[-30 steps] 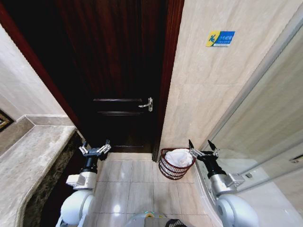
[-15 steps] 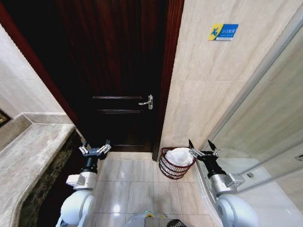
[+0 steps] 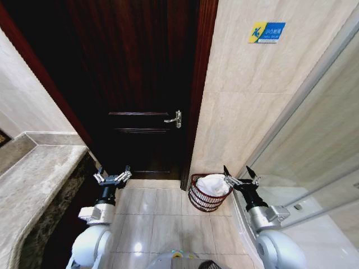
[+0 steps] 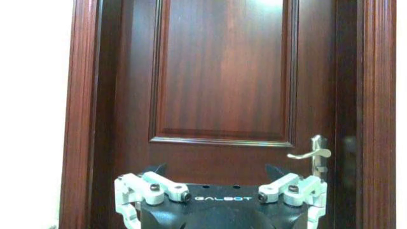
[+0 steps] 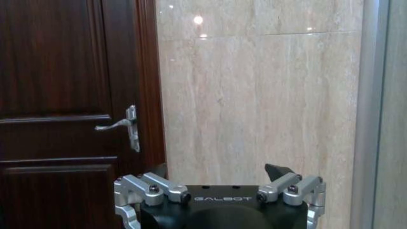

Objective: Discard the used towel into the hamper.

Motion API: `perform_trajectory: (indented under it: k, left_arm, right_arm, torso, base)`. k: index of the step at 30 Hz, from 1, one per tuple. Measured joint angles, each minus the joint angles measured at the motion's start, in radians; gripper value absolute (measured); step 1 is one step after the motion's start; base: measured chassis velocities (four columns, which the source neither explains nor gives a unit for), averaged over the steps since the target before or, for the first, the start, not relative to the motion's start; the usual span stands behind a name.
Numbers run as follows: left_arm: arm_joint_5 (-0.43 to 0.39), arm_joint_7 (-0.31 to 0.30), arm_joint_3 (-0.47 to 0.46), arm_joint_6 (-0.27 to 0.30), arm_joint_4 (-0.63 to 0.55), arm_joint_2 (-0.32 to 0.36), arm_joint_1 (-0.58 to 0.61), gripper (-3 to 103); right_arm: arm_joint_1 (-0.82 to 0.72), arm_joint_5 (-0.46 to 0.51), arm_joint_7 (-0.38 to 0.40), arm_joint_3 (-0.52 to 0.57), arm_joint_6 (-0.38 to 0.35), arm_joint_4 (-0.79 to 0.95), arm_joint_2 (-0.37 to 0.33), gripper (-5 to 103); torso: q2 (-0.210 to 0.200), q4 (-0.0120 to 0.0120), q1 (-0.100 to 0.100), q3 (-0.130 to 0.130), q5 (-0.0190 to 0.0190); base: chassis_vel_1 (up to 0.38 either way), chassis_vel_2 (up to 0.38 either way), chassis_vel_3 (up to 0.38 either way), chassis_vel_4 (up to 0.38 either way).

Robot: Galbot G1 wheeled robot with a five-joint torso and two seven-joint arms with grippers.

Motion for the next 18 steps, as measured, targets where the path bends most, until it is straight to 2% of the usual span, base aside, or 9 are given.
perform_trajectory:
  k: [8,18]
  left_arm:
    - [0.000,0.000,0.000,0.000,0.000,0.000,0.000,100]
    - [0.000,0.000,0.000,0.000,0.000,0.000,0.000,100]
  right_arm:
    - [0.000,0.000,0.000,0.000,0.000,0.000,0.000,100]
    - [0.000,0.000,0.000,0.000,0.000,0.000,0.000,100]
  torso:
    - [0.004,0.0000,0.001,0.002,0.0000]
    - [0.007,-0.0001,0.002,0.003,-0.0002]
  base:
    - [0.097,-0.079,-0.083,0.099]
    - [0.218,-0.231,-0.224,0.226]
